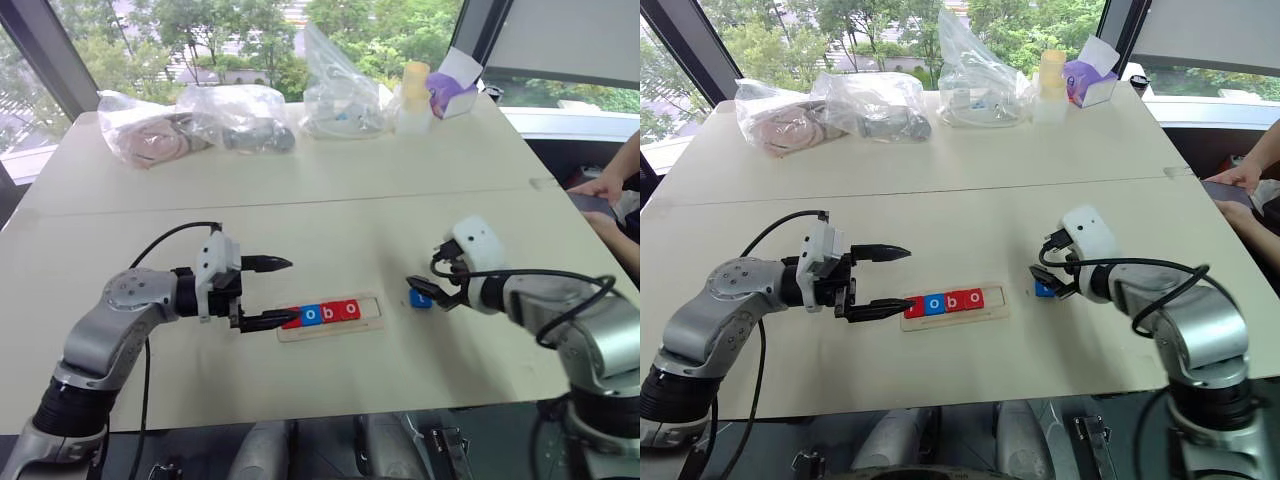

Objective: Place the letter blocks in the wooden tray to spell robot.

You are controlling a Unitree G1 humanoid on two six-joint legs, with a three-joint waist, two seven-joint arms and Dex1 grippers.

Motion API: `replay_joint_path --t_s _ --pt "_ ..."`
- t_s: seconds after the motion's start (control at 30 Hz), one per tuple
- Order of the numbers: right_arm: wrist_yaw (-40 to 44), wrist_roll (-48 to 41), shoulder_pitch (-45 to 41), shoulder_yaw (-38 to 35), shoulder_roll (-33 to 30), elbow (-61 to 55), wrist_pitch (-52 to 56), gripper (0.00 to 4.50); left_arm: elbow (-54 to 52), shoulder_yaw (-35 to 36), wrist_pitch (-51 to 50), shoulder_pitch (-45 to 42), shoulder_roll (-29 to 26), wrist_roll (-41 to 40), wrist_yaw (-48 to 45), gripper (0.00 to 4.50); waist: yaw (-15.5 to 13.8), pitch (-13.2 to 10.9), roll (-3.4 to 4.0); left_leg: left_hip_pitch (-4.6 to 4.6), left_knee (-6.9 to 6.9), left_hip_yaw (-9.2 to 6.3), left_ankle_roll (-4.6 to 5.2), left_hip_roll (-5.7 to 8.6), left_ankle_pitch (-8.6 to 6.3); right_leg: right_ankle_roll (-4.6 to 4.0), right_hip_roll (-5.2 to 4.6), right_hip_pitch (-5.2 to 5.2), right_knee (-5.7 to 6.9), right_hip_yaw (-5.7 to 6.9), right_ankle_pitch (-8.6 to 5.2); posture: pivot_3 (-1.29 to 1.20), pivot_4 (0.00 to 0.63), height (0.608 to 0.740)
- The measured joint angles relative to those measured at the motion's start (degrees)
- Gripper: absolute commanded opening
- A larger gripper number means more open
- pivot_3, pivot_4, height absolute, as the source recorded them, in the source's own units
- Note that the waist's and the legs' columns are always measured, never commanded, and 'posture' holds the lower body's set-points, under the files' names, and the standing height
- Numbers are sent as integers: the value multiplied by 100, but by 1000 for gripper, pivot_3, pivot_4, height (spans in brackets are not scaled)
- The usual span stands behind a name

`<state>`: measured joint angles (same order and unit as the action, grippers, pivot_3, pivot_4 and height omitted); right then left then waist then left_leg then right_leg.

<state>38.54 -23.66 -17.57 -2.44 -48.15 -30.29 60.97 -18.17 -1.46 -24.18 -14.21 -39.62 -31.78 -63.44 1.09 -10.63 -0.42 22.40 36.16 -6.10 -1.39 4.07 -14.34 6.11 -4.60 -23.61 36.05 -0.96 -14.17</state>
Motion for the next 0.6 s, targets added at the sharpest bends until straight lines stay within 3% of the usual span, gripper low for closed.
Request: replay_joint_path --t_s 0.07,0.23,0.4,0.6 --pt "1122 107 202 214 -514 532 -1361 4472 -2 1 0 2 15 1 11 4500 -13 -4 -8 0 2 0 3 1 -2 3 -1 5 -4 2 -1 0 150 740" --pt "2542 265 220 592 -709 1763 -2824 4472 -7 0 -3 2 32 1 31 4500 -23 -12 -18 0 12 1 3 3 -2 0 -10 5 -3 -5 2 0 150 740" --pt "3099 665 -92 899 -682 2960 -3695 4472 -78 1 -10 57 27 0 18 4500 -39 -12 -17 -2 11 -1 1 3 -2 -4 -10 5 -2 -6 3 0 150 740" --pt "3178 1056 -370 1072 -440 3728 -4297 4472 -101 0 -16 59 26 0 9 4500 -43 -12 -17 0 10 -2 0 3 -2 -4 -10 3 -2 -8 3 0 150 740"
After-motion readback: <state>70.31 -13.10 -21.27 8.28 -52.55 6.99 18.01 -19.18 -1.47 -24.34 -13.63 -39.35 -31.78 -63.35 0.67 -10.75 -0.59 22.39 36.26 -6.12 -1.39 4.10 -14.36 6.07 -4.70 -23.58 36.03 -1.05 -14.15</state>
